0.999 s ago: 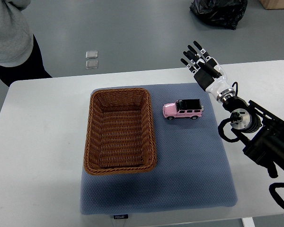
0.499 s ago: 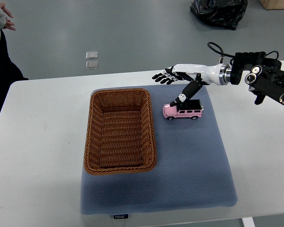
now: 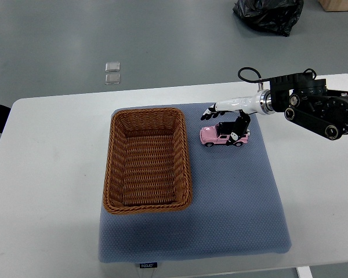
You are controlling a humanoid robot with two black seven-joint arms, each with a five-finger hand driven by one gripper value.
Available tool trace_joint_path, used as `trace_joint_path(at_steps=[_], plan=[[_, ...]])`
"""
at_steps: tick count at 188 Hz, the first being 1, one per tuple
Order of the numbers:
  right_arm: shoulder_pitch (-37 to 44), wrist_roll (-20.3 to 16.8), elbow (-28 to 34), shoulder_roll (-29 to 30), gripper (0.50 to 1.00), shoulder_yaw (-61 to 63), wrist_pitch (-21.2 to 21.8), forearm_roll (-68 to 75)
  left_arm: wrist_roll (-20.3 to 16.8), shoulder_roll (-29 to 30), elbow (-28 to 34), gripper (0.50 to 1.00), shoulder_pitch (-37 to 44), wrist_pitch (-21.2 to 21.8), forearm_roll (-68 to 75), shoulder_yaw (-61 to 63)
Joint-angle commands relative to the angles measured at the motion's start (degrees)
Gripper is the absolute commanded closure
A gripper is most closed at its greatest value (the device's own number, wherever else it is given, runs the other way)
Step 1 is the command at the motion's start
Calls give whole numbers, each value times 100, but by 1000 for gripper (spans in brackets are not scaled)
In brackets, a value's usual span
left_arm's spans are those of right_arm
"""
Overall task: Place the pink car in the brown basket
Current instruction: 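Lower the right hand and close its fingers around the pink car's roof, then lift the pink car with the right hand off the cushion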
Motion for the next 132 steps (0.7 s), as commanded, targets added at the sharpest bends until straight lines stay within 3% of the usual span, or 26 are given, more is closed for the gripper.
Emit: trace_joint_path(at_steps=[1, 42, 60, 77, 92, 102, 121, 132], plan=[[-118, -108, -183, 107, 636, -2, -143, 7, 0, 0, 9, 500, 0, 0, 0, 0], [-233, -143, -385, 283, 646, -11, -187, 8, 0, 0, 0, 500, 0, 0, 0, 0], [-268, -143, -385, 283, 675, -2, -195, 16, 0, 0, 0, 500, 0, 0, 0, 0], [-277, -143, -394, 292, 728, -2, -195, 16, 0, 0, 0, 500, 0, 0, 0, 0], [-321, -135, -394, 283, 834, -2, -195, 16, 0, 0, 9, 500, 0, 0, 0, 0], [-329, -135, -394, 283, 871, -2, -204, 16, 0, 0, 9, 500, 0, 0, 0, 0], [-338, -117, -394, 283, 993, -11, -204, 16, 0, 0, 18, 500, 0, 0, 0, 0], [-338, -108, -394, 275, 1000, -2, -230, 16, 0, 0, 27, 500, 0, 0, 0, 0]])
